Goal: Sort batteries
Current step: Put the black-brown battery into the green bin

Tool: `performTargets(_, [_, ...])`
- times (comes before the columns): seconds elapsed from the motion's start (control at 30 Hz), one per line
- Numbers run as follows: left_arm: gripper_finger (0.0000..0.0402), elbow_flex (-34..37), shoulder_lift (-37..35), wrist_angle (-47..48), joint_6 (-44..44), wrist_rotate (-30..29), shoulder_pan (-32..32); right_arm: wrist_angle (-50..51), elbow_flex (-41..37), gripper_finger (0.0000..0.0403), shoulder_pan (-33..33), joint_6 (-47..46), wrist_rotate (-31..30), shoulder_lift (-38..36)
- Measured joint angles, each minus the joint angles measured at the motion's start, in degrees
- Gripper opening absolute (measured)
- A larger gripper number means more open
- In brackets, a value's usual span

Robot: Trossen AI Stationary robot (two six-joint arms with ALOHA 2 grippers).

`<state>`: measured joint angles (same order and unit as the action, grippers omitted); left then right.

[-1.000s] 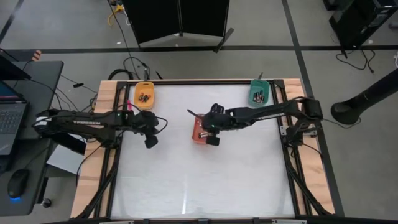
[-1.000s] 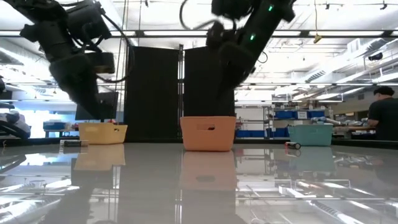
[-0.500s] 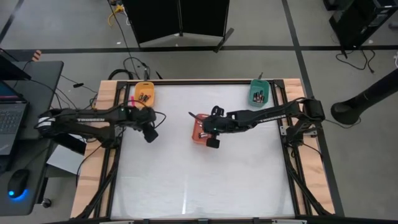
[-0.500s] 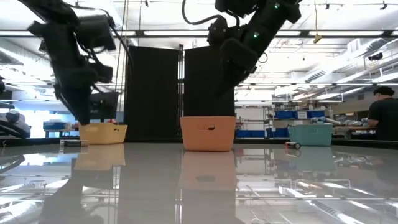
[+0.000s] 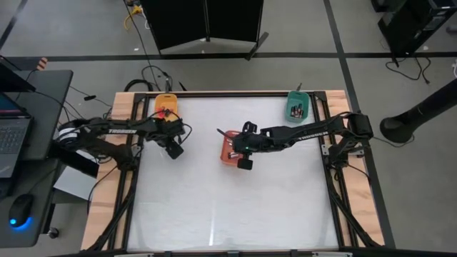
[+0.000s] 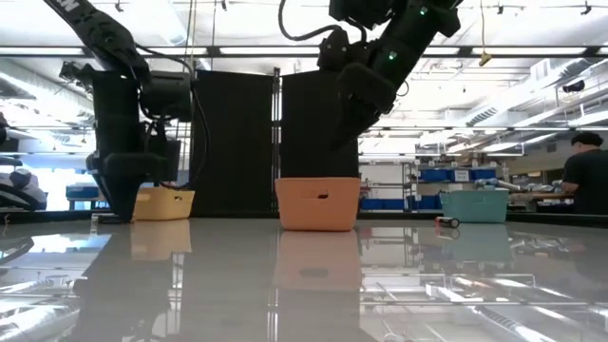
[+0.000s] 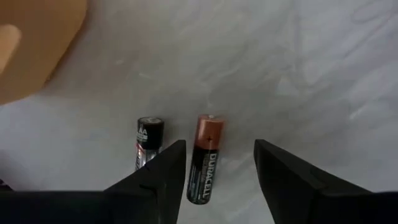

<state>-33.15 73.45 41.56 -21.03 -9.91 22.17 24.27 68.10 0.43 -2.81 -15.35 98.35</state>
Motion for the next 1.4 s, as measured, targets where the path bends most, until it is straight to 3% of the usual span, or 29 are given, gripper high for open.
performTargets(0.3, [0.0185, -0.26, 2.76, -0.15, 0.87, 2.16, 0.05, -0.01, 0.00, 0.0008, 0.60, 0.53, 0.00, 0.00])
performTargets(0.57, [0.0090, -0.21, 2.85, -0.55, 4.20, 5.13, -1.12, 3.09, 0.00, 0.0017, 2.24, 0.50, -0.14, -1.44])
performTargets(0.7, [0.0044, -1.37, 2.99, 0.29, 5.60, 5.05, -2.85, 6.06, 0.00, 0.0007, 3.64, -0.42, -3.33, -3.54])
performTargets(0.93, [0.0044, -6.95, 3.09, -2.85, 7.45, 5.09, -7.12, 9.00, -0.93, 0.0012, 5.72, -3.09, -8.58, -7.70])
performTargets(1.13, [0.0044, -9.42, 2.63, -20.42, 10.68, 6.94, -9.55, -3.31, -11.78, 0.0006, 5.84, -3.93, -8.74, -12.85])
performTargets(1.4, [0.0044, -5.26, 2.85, -62.92, 12.84, 20.43, -10.00, -40.06, -27.56, 0.0010, 5.85, -3.75, -5.62, -16.72])
